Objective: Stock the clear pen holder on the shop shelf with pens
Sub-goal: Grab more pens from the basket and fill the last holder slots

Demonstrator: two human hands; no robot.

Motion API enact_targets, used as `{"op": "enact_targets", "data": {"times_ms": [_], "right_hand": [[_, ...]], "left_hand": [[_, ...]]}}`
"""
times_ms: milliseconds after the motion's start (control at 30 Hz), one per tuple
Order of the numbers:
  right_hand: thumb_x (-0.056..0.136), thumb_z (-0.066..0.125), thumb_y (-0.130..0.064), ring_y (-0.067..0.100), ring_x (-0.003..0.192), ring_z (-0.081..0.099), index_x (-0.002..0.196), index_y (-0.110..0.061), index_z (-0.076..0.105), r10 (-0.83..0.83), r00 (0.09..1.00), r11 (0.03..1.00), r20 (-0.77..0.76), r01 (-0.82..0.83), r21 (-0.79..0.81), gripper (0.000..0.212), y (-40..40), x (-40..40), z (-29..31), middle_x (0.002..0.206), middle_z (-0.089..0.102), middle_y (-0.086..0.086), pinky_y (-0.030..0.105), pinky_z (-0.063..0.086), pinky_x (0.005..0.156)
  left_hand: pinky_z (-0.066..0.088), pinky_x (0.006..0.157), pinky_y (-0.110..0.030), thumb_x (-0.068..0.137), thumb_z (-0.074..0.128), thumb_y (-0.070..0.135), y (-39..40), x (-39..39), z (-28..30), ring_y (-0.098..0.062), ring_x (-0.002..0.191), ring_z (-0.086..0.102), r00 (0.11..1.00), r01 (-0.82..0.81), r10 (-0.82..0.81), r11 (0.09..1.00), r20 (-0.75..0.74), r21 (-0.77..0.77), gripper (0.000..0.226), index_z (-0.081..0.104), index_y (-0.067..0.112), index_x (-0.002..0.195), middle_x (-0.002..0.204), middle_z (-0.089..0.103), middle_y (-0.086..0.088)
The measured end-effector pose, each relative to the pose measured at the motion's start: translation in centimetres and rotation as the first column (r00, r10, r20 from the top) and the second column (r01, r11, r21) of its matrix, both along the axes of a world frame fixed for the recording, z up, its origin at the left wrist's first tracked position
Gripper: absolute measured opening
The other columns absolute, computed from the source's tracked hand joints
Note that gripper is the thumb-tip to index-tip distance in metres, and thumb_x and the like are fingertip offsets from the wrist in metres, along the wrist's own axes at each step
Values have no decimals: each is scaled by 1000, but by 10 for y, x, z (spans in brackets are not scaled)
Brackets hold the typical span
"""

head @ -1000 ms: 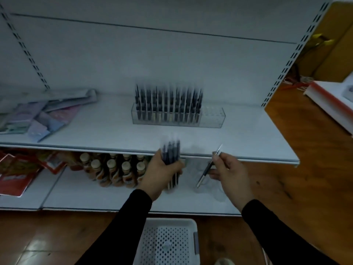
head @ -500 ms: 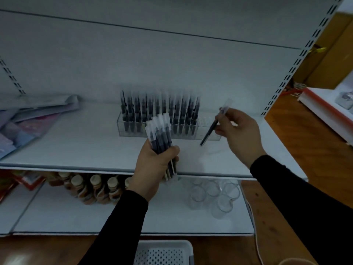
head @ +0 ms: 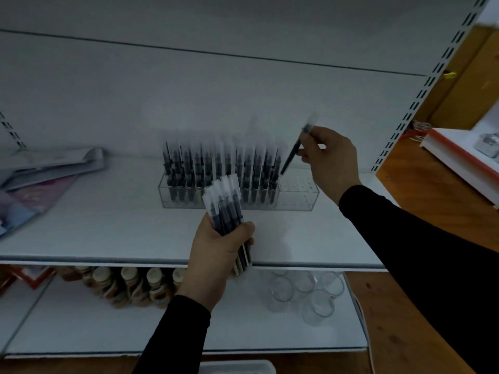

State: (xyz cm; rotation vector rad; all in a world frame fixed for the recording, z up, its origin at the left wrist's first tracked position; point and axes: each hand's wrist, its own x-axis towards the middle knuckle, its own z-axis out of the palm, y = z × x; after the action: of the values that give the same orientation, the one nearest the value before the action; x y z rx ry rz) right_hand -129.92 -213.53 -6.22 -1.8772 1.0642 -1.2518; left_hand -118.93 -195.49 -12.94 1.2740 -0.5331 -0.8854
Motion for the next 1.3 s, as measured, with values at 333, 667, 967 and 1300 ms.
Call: {"op": "enact_targets", "data": {"times_ms": [333,667,967,1300], "right_hand": [[98,54,-24,5,76,69,93,-4,65,10,975,1000,-223,-14,-16,23,-6,7,-17,94,67,0,16,50,62],[99,49,-21,29,81,69,92,1,65,13,941,988,-339,-64,-139,28,-4,13,-17,88,70,14,47,55,77],[99,47,-18,31,79,68,89,0,64,-2,930,977,-369,-77,-197,27,-6,13,-20,84,69,15,48,54,73],[99,47,-17,31,82,68,94,0,65,43,930,989,-365,-90,-113,25,-3,12,-28,90,70,14,47,55,76]], "left_hand": [[51,54,-32,85,68,7,0,2,0,-18,61,61,1000,-15,15,1000,5,-1,15,54,11,90,72,60,-12],[51,59,-34,83,69,7,-1,4,-4,-16,61,62,1000,-5,5,1000,12,4,15,56,13,88,71,60,-9],[51,60,-35,83,69,6,-1,3,-4,-18,62,62,1000,4,-4,1000,4,8,15,56,13,86,72,59,-9],[49,56,-35,82,70,9,-1,4,-6,-20,64,63,1000,13,-13,999,10,33,16,57,12,90,79,60,-16]]}}
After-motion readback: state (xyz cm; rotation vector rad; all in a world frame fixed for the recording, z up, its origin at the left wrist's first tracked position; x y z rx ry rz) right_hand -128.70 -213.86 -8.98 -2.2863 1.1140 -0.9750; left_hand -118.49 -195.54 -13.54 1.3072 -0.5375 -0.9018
